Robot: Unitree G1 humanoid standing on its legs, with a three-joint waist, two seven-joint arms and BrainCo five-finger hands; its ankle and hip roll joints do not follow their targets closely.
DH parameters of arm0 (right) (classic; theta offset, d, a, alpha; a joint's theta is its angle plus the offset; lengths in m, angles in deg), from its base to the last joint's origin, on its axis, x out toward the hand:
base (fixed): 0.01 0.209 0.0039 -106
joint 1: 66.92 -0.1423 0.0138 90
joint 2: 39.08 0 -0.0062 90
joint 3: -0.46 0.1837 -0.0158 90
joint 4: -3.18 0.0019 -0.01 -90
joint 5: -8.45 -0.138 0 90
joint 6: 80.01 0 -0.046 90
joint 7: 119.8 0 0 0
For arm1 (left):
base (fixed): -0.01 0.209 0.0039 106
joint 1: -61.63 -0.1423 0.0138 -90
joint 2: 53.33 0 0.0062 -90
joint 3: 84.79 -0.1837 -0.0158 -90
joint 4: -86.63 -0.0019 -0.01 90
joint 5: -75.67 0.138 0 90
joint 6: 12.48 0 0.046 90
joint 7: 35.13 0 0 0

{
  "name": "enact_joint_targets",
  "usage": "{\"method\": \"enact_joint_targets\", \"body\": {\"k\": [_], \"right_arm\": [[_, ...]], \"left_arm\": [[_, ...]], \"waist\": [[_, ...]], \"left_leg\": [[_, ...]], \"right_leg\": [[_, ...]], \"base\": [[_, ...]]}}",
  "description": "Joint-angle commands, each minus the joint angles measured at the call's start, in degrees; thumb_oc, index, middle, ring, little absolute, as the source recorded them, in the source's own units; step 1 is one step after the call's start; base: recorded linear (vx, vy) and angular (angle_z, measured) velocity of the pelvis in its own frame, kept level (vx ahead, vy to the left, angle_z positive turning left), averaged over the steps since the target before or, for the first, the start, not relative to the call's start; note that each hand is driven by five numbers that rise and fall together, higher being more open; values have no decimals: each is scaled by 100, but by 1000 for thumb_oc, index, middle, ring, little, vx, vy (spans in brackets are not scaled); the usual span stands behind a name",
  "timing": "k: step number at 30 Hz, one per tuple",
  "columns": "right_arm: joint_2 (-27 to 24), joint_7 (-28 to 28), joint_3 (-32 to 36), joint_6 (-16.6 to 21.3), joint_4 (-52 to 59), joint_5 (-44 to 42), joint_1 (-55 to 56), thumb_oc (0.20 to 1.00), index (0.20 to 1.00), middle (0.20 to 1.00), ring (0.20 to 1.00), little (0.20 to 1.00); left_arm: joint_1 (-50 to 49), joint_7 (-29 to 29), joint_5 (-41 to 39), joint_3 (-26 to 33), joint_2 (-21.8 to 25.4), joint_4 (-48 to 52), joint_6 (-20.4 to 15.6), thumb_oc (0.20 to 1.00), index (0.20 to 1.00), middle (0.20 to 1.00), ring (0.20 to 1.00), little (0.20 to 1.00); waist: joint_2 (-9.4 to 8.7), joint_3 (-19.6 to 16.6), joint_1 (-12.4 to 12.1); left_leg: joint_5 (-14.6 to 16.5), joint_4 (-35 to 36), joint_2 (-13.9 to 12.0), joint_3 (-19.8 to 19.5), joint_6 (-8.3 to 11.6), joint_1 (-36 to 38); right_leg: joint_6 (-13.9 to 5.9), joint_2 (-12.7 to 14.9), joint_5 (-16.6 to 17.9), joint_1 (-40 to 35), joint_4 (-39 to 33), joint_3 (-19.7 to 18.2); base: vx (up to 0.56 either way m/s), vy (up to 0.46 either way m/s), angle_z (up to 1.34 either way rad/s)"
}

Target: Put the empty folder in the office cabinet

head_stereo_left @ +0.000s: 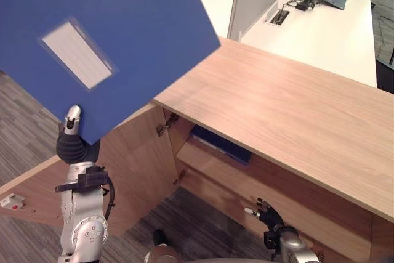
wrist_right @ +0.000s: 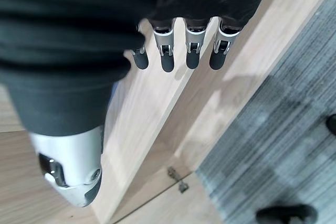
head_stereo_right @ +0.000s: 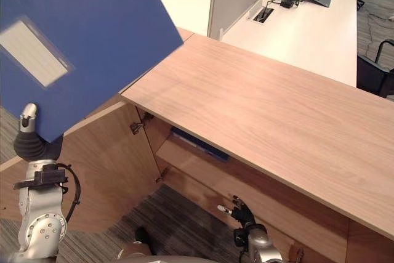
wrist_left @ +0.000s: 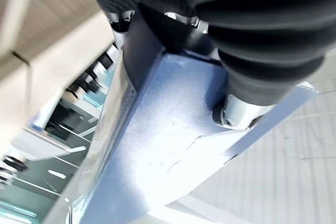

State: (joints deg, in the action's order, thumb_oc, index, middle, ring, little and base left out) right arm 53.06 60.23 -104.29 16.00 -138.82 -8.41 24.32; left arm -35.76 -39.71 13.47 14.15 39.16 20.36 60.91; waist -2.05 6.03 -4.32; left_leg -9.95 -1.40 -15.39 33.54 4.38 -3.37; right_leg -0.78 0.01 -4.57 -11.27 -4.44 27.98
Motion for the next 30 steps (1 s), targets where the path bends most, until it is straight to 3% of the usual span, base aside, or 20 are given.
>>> {"method": "enact_joint_targets", "body": {"k": [1, 4, 10, 12, 15, 19, 20, 24, 30], "right_arm": [[136, 55, -78, 58, -284, 106, -273, 1000, 1000, 1000, 1000, 1000], [192, 74, -136, 22, -576, 174, -354, 1000, 1000, 1000, 1000, 1000], [245, -61, -482, -101, -1122, 290, -774, 1000, 1000, 1000, 1000, 1000], [229, -90, -498, -117, -1115, 283, -837, 1000, 1000, 1000, 1000, 1000], [150, -96, -656, -134, -1097, 371, -1011, 1000, 1000, 1000, 1000, 1000], [140, -63, -713, -117, -1107, 361, -1046, 1000, 1000, 1000, 1000, 1000], [63, -39, -731, -57, -1036, 353, -1040, 1000, 1000, 1000, 1000, 1000], [-27, -8, -677, 8, -838, 229, -943, 1000, 1000, 1000, 1000, 1000], [-442, -2, -470, 120, -454, 80, -649, 1000, 1000, 1000, 1000, 1000]], "left_arm": [[464, -713, -388, -147, 442, 479, -279, 200, 200, 200, 200, 200], [655, -922, -605, -533, 719, 564, -112, 200, 200, 200, 200, 200], [1509, -1065, -1507, -2387, 990, 541, 393, 200, 200, 200, 200, 200], [1546, -1048, -1577, -2609, 1032, 405, 482, 200, 200, 200, 200, 200], [1523, -1115, -1769, -3038, 1479, 85, 871, 200, 200, 200, 200, 200], [1500, -1209, -1759, -3223, 1668, -150, 1086, 200, 200, 200, 200, 200], [1408, -1369, -1630, -3326, 2045, -261, 1246, 200, 200, 200, 200, 200], [1209, -1554, -1385, -3355, 2549, -355, 1332, 200, 200, 200, 200, 200], [984, -1668, -1044, -3304, 3089, -509, 1279, 200, 200, 200, 200, 200]], "waist": [[-15, -115, -24], [-7, -136, 4], [12, -222, 151], [22, -223, 163], [77, -250, 225], [92, -273, 257], [126, -296, 300], [140, -344, 326], [8, -161, 239]], "left_leg": [[11, -714, -842, 132, 783, 218], [16, -702, -848, 144, 774, 228], [-3, -647, -832, 191, 736, 246], [-7, -644, -830, 193, 728, 248], [-43, -592, -825, 203, 727, 276], [-59, -587, -822, 211, 732, 296], [-78, -578, -831, 197, 748, 316], [-111, -654, -906, 262, 812, 357], [373, -2114, -1077, 112, 782, 161]], "right_leg": [[-3, -173, -38, 342, -56, -142], [-3, -175, -34, 343, -56, -150], [-30, -183, 1, 359, -56, -207], [-31, -183, 4, 358, -56, -222], [-41, -188, 22, 375, -56, -267], [-38, -193, 25, 378, -56, -308], [-29, -213, 35, 388, -56, -366], [-11, -251, 36, 404, -56, -456], [87, -233, 49, 350, -56, -587]], "base": [[0, 0, 0], [-6, 1, 1], [-14, 2, -2], [-21, -2, -5], [-21, 1, -4], [-5, 0, -3], [-14, 3, -10], [5, -4, -13], [-31, -2, -26]]}}
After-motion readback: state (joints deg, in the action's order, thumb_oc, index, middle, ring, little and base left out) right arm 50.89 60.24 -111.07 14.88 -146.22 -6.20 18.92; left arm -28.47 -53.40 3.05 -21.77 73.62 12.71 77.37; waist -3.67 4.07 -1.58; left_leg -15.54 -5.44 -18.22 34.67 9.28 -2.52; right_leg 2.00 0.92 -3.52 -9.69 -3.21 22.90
